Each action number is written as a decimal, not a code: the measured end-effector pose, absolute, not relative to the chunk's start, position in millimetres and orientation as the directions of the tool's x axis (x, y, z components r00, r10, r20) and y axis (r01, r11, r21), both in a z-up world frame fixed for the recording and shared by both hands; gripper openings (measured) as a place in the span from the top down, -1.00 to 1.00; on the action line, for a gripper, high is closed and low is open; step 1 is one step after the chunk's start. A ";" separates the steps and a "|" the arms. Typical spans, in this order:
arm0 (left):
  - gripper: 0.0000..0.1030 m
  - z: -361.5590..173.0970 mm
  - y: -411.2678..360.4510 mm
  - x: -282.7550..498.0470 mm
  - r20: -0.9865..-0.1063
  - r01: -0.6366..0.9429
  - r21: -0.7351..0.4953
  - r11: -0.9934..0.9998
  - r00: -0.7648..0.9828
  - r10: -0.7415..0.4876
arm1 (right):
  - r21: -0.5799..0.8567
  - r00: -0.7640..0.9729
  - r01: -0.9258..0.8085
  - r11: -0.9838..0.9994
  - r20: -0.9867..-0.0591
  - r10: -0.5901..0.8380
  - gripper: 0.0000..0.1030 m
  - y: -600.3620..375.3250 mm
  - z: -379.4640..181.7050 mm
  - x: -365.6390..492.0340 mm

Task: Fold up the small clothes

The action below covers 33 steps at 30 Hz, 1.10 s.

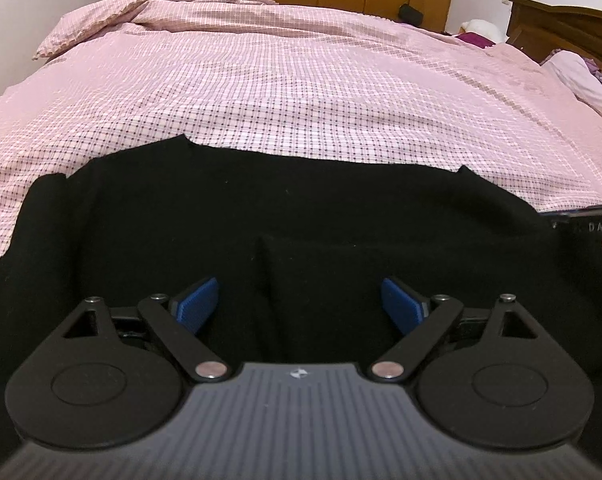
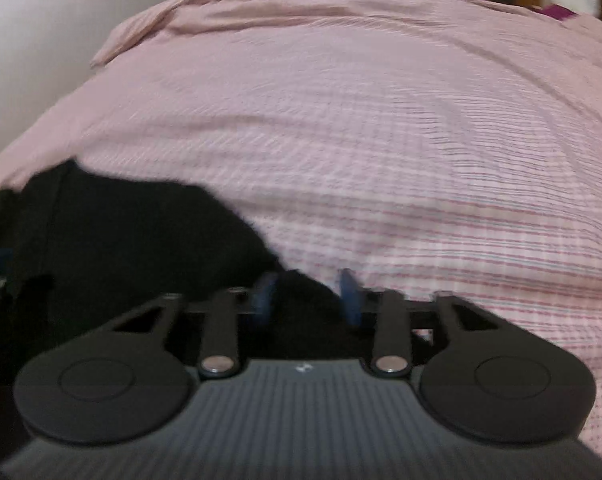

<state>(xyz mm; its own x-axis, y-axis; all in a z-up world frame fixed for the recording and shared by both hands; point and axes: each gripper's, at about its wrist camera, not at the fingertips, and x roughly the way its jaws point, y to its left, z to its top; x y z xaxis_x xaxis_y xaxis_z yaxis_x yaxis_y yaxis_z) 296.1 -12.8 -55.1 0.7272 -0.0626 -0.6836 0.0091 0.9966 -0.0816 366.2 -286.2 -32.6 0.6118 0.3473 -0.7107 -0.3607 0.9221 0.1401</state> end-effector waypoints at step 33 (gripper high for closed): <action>0.36 -52.3 -7.9 292.1 -0.638 0.104 -0.191 0.976 0.742 -0.204 | 0.315 0.812 -0.038 0.948 -0.543 0.213 -0.31 -343.3 -32.9 272.3</action>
